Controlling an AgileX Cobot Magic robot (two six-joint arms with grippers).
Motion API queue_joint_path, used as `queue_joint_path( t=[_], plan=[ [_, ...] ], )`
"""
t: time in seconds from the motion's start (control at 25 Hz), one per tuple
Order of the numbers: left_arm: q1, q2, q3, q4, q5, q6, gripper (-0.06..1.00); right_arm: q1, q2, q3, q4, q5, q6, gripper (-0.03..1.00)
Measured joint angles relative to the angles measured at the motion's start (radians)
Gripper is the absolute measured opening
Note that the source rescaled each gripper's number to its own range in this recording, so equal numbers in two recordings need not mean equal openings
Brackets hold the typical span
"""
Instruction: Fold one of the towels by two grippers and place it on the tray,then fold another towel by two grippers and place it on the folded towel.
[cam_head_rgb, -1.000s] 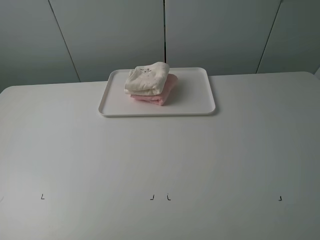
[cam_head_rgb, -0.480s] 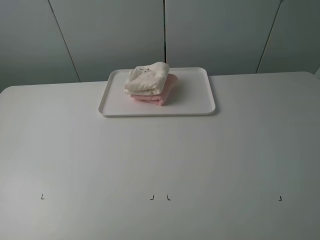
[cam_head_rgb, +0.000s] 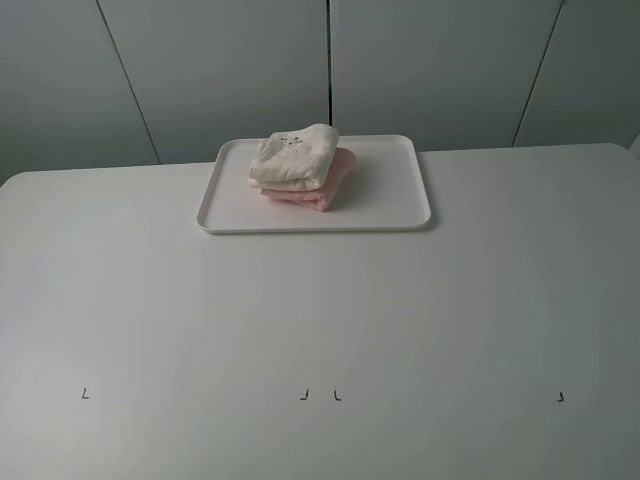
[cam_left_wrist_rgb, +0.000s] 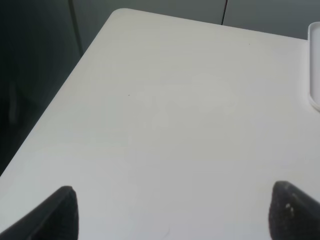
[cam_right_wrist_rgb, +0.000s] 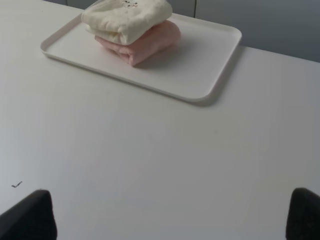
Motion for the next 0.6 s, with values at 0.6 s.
queue_joint_path(
  t=[0.6],
  plan=[
    [0.0, 0.0, 0.0, -0.008, 0.0, 0.0, 0.98, 0.0, 0.0, 0.0, 0.0, 0.002, 0.0, 1.0]
  ],
)
